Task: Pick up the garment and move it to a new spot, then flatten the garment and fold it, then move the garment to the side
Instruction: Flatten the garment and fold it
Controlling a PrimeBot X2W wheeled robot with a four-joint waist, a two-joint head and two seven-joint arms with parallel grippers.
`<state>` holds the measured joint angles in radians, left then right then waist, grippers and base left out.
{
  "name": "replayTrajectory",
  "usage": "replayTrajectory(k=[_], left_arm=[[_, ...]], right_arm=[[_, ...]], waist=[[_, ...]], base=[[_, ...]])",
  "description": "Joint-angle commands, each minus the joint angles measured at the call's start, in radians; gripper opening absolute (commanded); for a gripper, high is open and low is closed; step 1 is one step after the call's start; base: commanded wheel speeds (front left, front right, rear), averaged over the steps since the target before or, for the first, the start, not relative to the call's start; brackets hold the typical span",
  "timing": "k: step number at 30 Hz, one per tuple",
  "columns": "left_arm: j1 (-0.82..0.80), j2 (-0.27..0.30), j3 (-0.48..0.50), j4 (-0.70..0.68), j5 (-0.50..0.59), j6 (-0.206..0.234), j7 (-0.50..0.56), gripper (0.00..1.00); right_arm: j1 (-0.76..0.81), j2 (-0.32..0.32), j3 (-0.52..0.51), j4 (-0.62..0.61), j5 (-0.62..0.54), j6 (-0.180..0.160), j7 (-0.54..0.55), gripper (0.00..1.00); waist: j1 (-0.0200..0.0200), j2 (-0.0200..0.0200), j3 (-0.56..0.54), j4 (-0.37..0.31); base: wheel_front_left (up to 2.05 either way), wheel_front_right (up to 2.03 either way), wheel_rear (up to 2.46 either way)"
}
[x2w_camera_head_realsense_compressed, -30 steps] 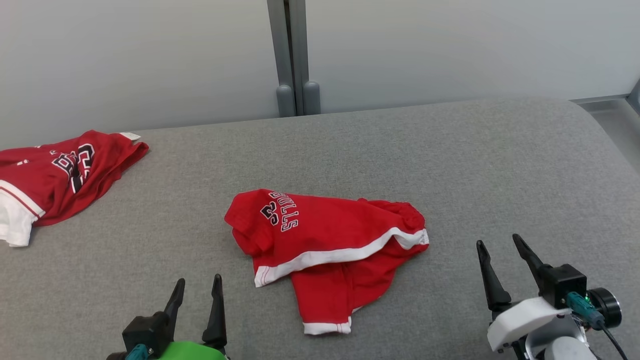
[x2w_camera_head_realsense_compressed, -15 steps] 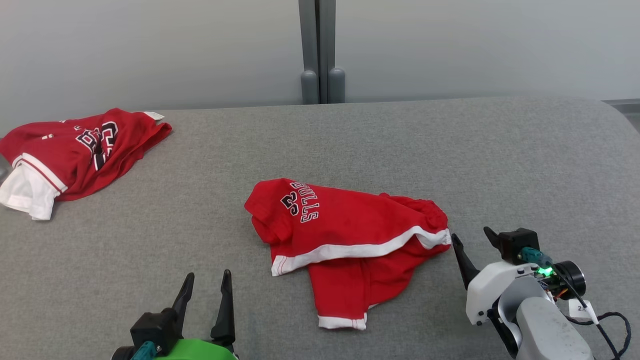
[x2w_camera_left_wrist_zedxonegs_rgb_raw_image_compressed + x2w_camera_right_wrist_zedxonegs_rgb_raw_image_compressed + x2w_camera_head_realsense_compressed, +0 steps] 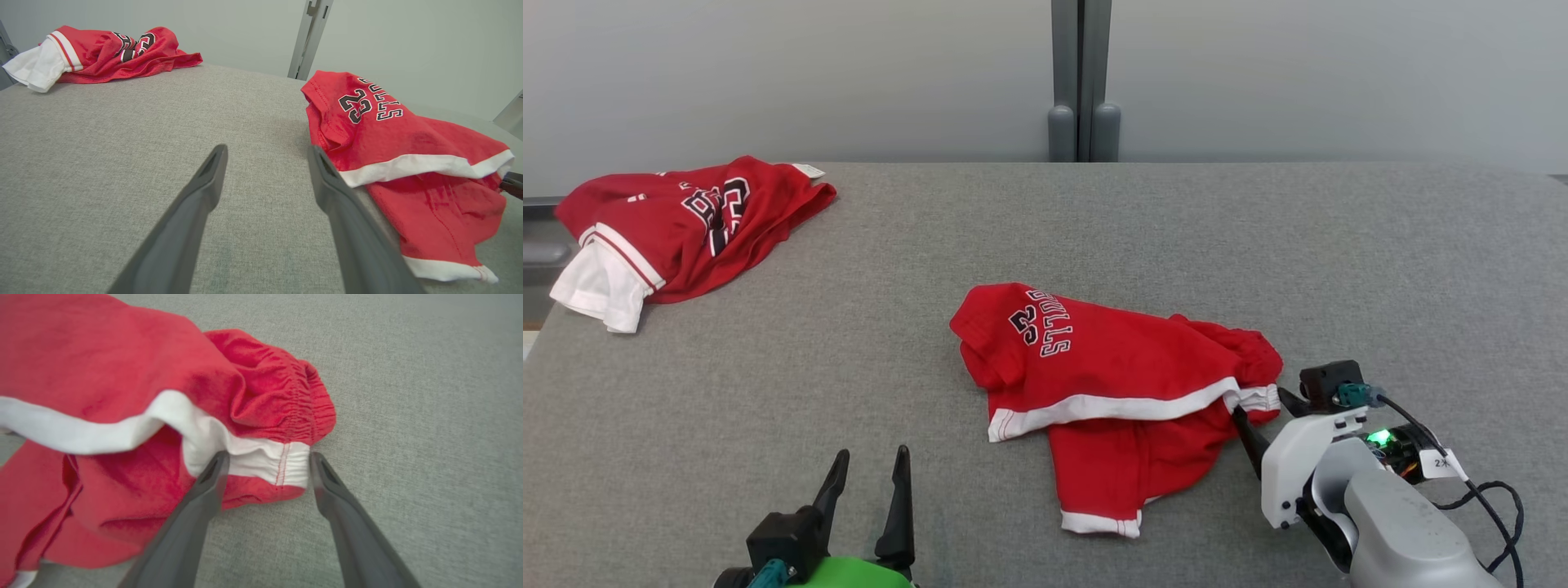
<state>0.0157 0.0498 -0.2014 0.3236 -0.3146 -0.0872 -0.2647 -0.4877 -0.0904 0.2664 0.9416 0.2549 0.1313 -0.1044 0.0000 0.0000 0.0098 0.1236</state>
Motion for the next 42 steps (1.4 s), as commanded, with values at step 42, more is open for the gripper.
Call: replayTrajectory(k=[42], left_arm=[[-0.01,0.001,-0.005,-0.01,-0.005,0.006,0.001,1.0]], right_arm=[[0.033,-0.074,0.316,-0.191,0.233,-0.001,0.075,1.0]], waist=[[0.0,0.0,0.031,0.002]], base=[[0.0,0.0,0.0]])
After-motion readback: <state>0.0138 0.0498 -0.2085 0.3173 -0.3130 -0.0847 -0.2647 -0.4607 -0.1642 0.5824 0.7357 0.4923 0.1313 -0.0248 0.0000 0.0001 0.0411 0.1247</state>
